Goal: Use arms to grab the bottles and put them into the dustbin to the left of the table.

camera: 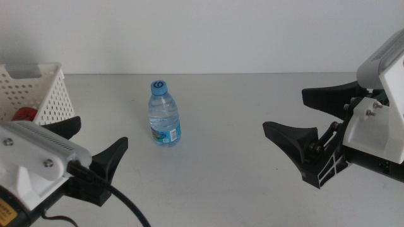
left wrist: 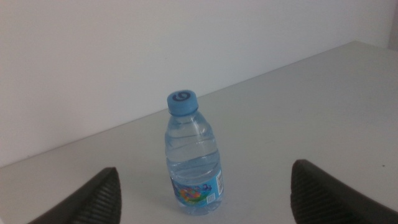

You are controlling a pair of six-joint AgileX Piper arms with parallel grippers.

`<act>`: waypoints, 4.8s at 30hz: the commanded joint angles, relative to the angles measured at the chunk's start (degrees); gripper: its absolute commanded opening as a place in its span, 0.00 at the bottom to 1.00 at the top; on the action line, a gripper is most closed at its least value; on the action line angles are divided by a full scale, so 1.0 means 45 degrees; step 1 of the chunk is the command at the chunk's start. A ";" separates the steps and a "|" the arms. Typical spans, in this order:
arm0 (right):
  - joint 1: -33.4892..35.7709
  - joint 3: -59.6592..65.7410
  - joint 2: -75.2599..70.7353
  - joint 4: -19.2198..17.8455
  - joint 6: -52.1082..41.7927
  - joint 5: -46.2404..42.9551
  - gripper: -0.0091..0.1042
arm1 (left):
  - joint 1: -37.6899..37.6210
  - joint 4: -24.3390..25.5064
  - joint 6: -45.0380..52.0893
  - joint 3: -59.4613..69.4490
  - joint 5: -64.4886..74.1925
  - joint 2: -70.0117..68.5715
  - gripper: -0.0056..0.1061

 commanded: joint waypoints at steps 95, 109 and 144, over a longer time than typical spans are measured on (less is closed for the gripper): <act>0.0035 -0.0319 -0.0167 -0.0052 -0.0165 -0.0912 0.66 | 0.9575 -0.0187 0.1875 -1.6767 1.7001 1.1559 0.04; 0.0035 -0.0319 -0.0167 -0.0055 -0.0165 -0.0912 0.66 | 0.9562 -0.1211 0.3173 -1.6781 1.6723 1.3260 0.48; 0.0035 -0.0319 -0.0167 -0.0055 -0.0165 -0.0901 0.66 | 0.9002 -0.3618 0.3293 -1.6911 1.9244 0.7016 0.89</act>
